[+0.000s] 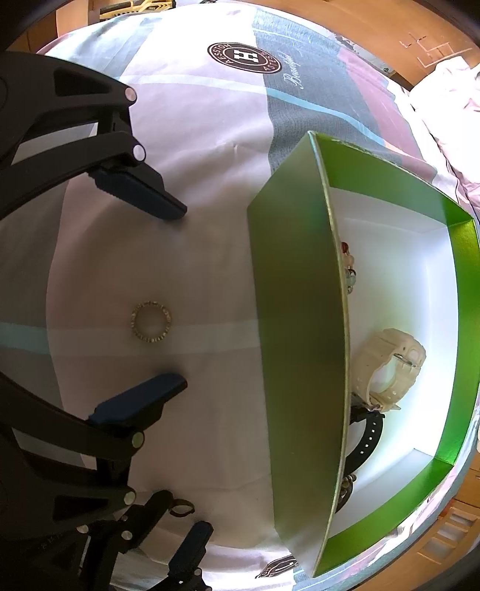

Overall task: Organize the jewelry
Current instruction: 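Grasp the beaded ring with the left tool while the right tool grasps the dark ring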

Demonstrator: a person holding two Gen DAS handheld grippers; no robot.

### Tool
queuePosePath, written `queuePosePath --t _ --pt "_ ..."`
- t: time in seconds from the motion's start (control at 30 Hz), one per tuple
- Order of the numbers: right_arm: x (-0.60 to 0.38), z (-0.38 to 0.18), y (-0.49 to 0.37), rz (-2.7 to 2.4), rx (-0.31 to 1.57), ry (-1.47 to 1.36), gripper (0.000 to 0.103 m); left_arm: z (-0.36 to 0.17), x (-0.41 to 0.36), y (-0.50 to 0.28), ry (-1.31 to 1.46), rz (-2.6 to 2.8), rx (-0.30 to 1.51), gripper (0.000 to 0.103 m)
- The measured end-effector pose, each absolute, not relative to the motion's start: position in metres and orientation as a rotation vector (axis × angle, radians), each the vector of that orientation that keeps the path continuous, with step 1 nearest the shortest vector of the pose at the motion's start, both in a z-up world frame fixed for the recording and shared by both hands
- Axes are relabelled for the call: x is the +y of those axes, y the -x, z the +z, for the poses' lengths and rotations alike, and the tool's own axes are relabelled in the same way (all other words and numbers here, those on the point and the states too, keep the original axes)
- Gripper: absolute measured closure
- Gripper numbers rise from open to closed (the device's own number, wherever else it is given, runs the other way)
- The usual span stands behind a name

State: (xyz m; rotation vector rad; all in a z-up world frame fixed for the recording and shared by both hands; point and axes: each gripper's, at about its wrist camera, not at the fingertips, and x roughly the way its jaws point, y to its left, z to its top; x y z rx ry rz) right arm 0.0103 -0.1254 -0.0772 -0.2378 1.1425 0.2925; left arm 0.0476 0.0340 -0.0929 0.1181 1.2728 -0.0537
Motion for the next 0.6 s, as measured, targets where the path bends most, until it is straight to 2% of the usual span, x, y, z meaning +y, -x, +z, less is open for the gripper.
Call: queuePosePath --t 0.27,0.33,0.4,0.43,0.47,0.5,0.6 --pt "-0.126 -0.078 -0.009 0.29 1.141 0.241 0.06 -0.094 0.031 -0.046 -0.134 -0.052 1.265 0.015" --pt "-0.125 -0.078 -0.008 0.293 1.14 0.243 0.06 -0.093 0.029 -0.046 -0.137 -0.06 1.263 0.019" --pt "-0.126 -0.078 -0.008 0.309 1.144 0.225 0.064 -0.091 0.026 -0.045 -0.137 -0.078 1.257 0.032" --pt "-0.125 -0.077 -0.008 0.328 1.148 0.207 0.073 -0.09 0.023 -0.044 -0.141 -0.084 1.252 0.037" --pt "-0.124 -0.077 -0.007 0.336 1.147 0.202 0.08 -0.088 0.021 -0.043 -0.138 -0.097 1.244 0.051" --pt "-0.124 -0.076 -0.006 0.337 1.145 0.205 0.081 -0.086 0.018 -0.042 -0.137 -0.107 1.239 0.062" --pt "-0.122 -0.074 -0.005 0.343 1.141 0.203 0.082 -0.083 0.012 -0.041 -0.155 -0.116 1.222 0.084"
